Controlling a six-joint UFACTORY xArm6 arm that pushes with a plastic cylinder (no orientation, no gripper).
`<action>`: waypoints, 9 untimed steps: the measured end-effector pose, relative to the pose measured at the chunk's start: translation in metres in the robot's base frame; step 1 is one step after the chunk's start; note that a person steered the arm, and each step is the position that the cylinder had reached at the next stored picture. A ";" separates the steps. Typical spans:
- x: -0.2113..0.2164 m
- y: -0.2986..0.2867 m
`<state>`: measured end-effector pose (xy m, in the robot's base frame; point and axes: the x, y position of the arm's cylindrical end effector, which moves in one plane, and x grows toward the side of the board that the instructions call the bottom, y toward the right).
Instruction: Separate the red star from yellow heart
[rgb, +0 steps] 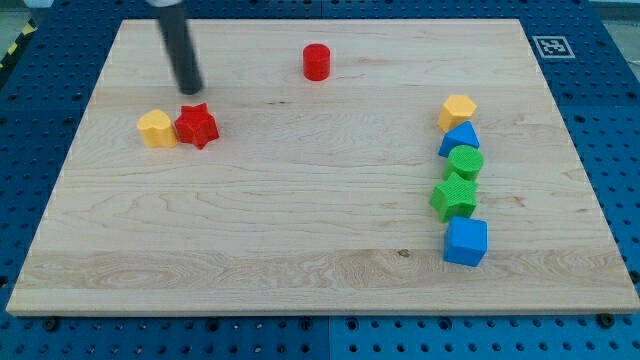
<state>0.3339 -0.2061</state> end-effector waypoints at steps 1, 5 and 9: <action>0.013 -0.072; 0.099 -0.035; 0.099 0.048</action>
<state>0.4331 -0.1577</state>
